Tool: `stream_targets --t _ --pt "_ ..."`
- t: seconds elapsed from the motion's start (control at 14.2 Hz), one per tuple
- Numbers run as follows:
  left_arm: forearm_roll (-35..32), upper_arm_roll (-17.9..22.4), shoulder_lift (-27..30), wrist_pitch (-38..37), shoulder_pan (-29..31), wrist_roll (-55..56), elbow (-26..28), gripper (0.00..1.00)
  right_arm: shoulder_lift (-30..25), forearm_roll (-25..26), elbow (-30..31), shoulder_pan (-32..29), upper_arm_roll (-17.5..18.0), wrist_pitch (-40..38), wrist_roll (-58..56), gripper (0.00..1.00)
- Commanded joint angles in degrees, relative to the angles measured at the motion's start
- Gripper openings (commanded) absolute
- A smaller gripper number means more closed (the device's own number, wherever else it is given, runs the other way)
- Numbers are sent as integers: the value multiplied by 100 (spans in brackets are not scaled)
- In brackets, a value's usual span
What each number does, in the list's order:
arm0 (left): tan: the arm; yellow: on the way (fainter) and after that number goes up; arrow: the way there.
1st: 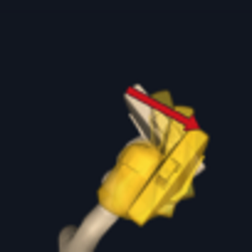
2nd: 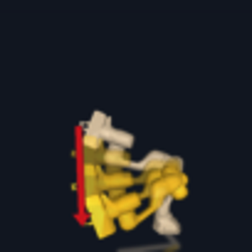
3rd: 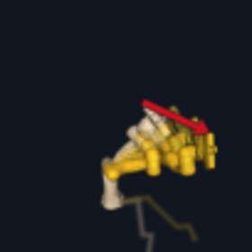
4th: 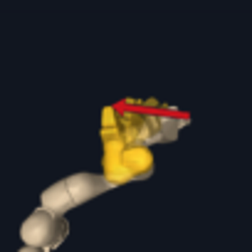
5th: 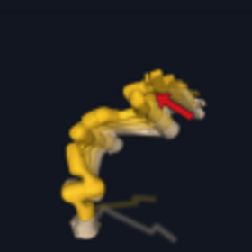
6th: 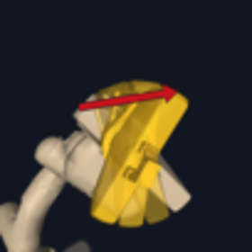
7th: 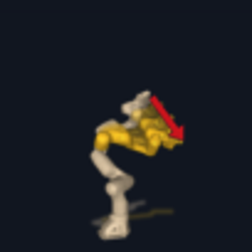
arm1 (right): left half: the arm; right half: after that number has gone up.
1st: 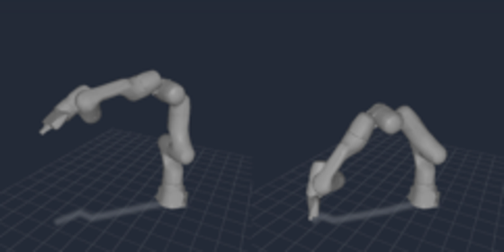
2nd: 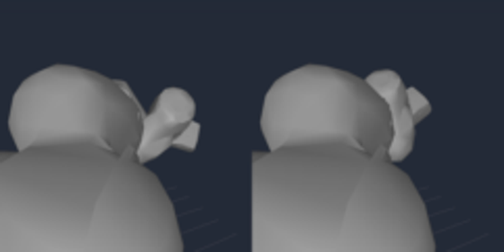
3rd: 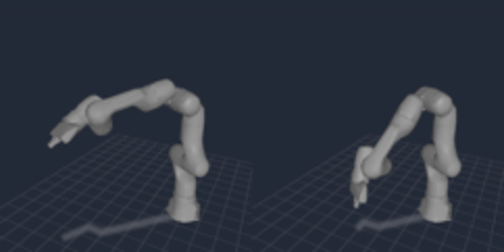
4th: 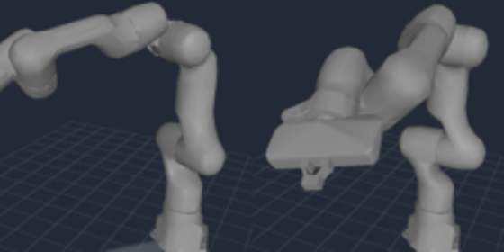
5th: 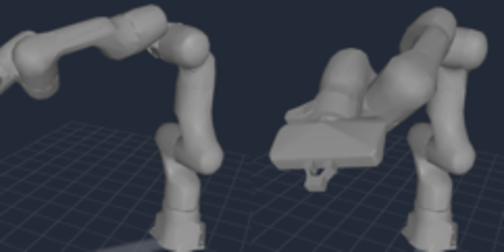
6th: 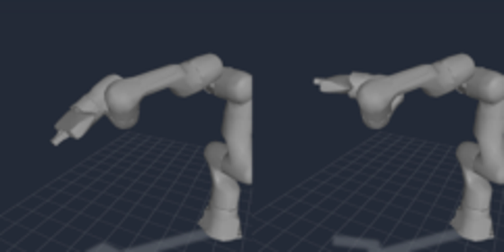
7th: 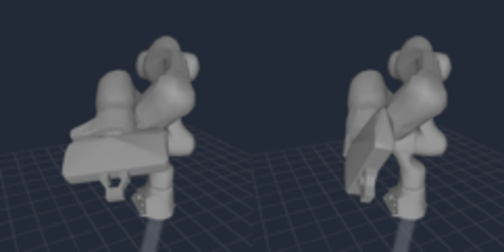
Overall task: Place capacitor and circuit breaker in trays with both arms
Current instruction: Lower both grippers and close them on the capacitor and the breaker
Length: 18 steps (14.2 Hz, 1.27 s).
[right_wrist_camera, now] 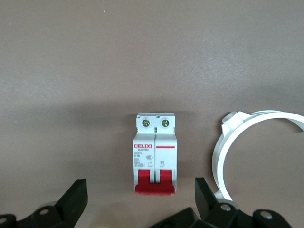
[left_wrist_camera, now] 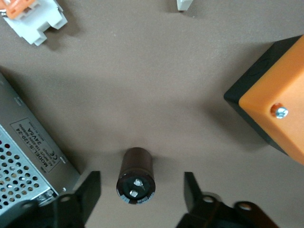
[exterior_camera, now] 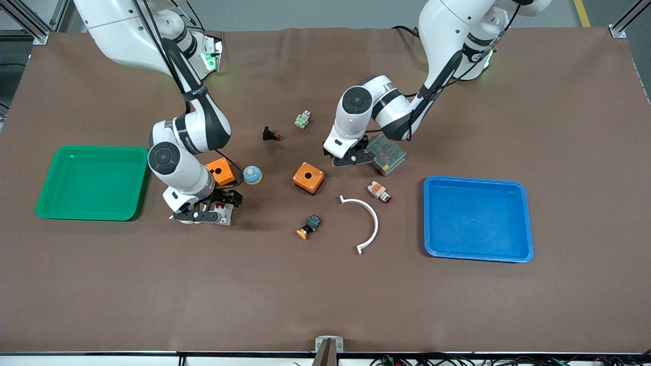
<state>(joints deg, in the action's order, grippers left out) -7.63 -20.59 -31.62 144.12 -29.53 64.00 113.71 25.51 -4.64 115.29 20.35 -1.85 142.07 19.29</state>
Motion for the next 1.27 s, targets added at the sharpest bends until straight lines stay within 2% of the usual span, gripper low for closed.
stream_targets --t 0.0,0.35,0.56,0.71,0.92,1.06,1.2 --pt "-151 11 -54 90 0 121 -7 64 120 51 -59 74 -62 101 13 100" --pt "-151 38 -63 90 0 112 -15 36 313 69 -173 57 -70 102 13 100" --pt "-151 47 -63 90 17 121 -15 26 489 112 -323 22 -79 102 -5 100" --pt "-151 38 -55 90 35 121 -24 22 542 183 -349 4 -79 102 4 93" --pt "-133 38 59 38 79 130 -50 22 568 183 -367 -13 -79 93 -5 69" --pt "-90 20 252 -85 228 121 -68 20 612 183 -420 -22 -79 75 -5 46" --pt "-54 -32 472 -610 464 60 -243 19 613 183 -455 -31 -79 14 4 19"
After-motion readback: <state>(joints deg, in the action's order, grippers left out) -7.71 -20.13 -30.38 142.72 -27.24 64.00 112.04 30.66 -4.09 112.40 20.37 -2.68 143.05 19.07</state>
